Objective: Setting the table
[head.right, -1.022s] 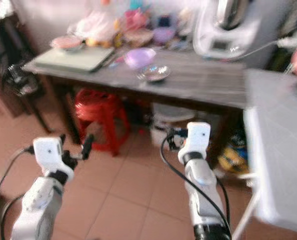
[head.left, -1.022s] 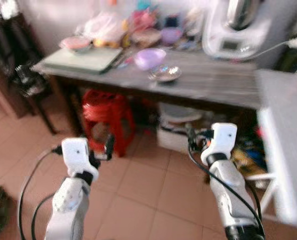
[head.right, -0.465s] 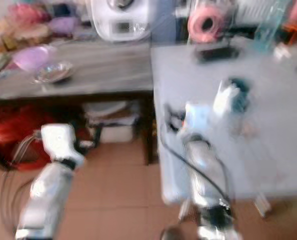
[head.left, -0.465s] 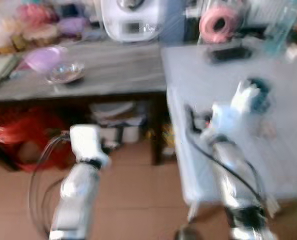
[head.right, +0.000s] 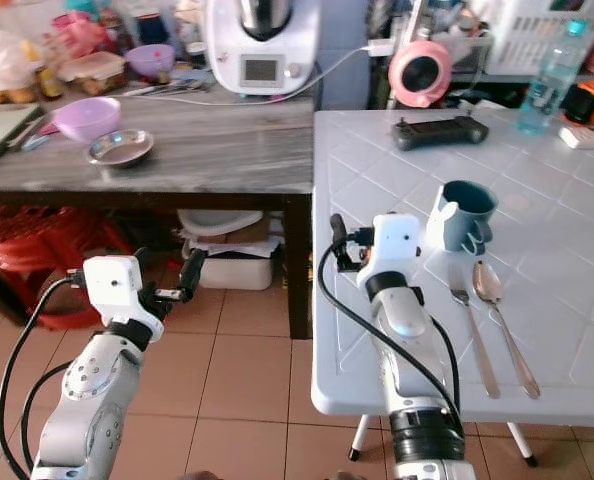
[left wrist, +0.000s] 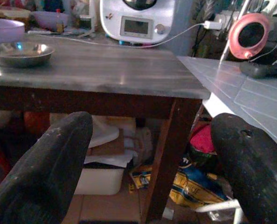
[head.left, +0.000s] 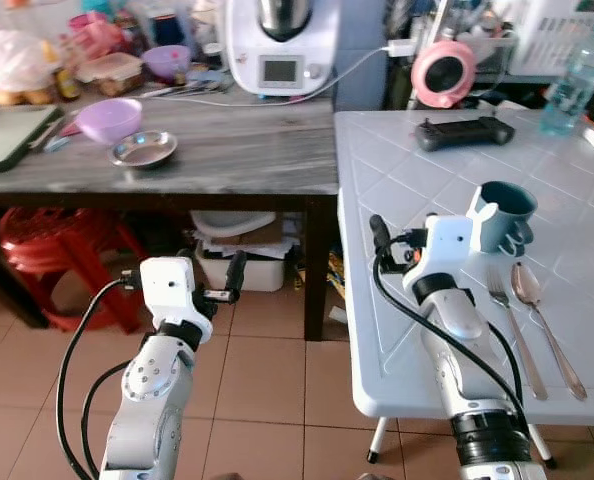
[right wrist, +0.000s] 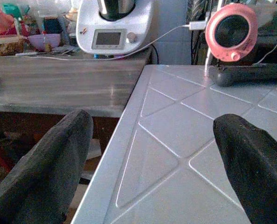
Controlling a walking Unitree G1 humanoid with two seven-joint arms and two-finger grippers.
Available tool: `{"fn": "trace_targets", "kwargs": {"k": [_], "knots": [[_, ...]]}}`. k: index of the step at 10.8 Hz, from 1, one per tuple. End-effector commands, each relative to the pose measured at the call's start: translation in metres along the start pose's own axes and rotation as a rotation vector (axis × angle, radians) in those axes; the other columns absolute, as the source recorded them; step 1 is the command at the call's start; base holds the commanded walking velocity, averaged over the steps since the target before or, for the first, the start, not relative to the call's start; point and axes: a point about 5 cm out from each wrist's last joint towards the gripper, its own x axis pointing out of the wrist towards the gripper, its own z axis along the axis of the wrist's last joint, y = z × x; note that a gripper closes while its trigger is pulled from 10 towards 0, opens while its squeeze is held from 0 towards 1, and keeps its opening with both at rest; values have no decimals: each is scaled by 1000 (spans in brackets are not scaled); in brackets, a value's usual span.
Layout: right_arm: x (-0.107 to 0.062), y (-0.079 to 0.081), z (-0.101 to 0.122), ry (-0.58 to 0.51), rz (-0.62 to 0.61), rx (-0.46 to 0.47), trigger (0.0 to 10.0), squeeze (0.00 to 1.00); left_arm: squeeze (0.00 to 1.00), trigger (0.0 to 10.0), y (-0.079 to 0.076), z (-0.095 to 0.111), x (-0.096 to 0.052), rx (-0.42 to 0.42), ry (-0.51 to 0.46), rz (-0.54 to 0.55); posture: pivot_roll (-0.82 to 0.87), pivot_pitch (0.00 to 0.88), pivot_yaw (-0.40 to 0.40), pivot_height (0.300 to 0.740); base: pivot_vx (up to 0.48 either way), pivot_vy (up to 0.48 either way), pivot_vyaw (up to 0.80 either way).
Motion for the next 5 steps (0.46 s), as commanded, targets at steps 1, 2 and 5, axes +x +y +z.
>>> {"fn": "trace_targets", "kwargs": {"k": [1,2,5], "knots": [[-1,2,3,-8,0,-2,10000,0,0,10000,3,0,-4,18,7,3,12,20,36,740,0,0,-488],[-1,3,1,0,0,2,10000,0,0,10000,3,-1,-6,19,14,0,17,24,44,740,0,-262,-800],[6,5,6,-20,20,-6,10000,0,0,10000,5,3,-3,23,4,6,19,38,46,740,0,-244,-679]]}}
